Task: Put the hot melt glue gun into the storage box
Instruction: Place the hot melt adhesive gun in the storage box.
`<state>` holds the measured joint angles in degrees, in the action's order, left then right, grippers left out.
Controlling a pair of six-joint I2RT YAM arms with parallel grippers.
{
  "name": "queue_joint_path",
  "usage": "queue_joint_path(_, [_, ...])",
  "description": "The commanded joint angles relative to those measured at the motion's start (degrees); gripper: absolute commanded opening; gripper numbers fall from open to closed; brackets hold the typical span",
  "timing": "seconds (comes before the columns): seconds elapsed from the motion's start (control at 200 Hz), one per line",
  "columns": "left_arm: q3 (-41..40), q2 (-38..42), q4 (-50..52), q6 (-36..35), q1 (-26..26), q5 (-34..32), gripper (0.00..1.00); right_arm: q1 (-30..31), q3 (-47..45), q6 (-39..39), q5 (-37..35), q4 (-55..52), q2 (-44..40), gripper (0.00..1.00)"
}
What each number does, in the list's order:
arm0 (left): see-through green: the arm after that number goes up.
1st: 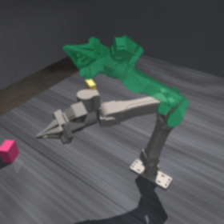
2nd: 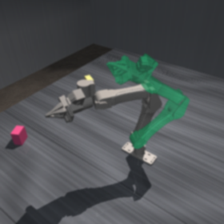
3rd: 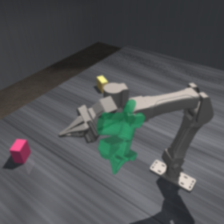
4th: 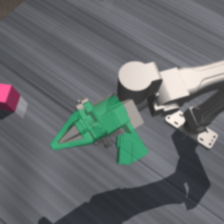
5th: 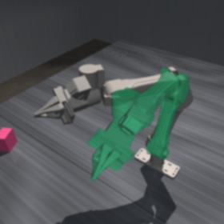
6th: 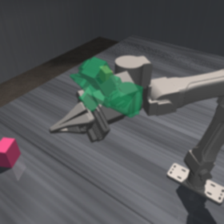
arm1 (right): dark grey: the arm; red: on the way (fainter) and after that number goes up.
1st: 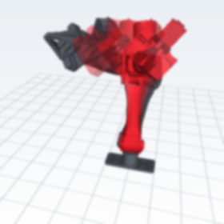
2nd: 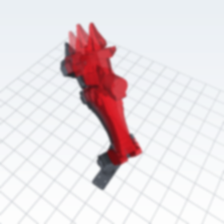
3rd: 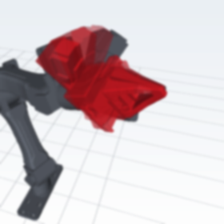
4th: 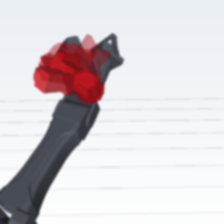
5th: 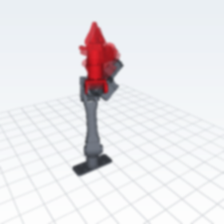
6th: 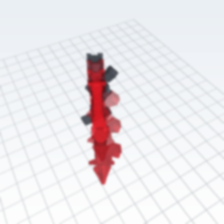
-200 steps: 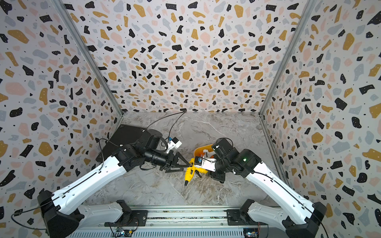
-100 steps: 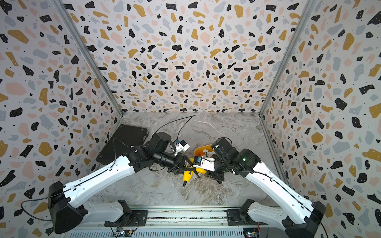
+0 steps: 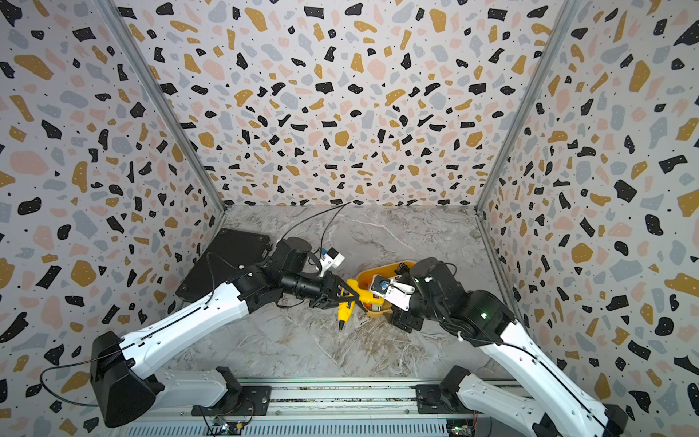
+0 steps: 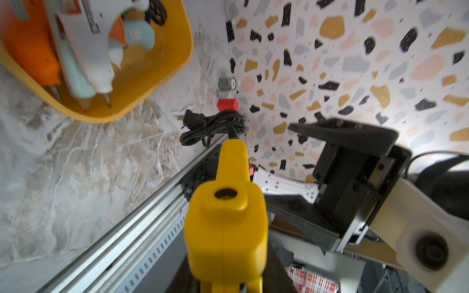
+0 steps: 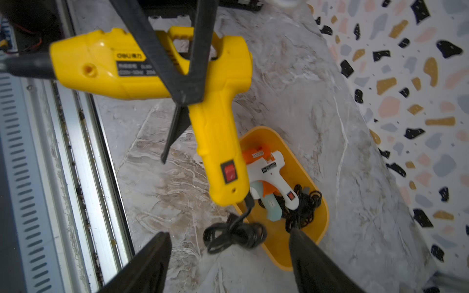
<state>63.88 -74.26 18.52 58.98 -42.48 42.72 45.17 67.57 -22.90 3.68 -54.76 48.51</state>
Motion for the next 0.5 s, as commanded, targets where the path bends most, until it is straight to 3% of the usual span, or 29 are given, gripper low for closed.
queue_joint_path(0.0, [-2.08, 1.16, -16.56, 5.84, 2.73, -3.08, 0.00, -0.08, 1.73, 6.69, -7.71, -0.80, -4.74, 0.83])
queue_joint_path(0.215, [-1.76, -7.23, -31.64, 13.55, 2.92, -0.88, 0.00, -0.08, 1.17, 16.36, -13.01, -4.18, -12.77, 0.83])
queue_joint_path(0.496, [4.81, -19.06, -35.50, 13.35, 2.11, 2.60, 0.00, -0.08, 2.13, 17.95, -17.48, -9.80, -18.17, 0.83])
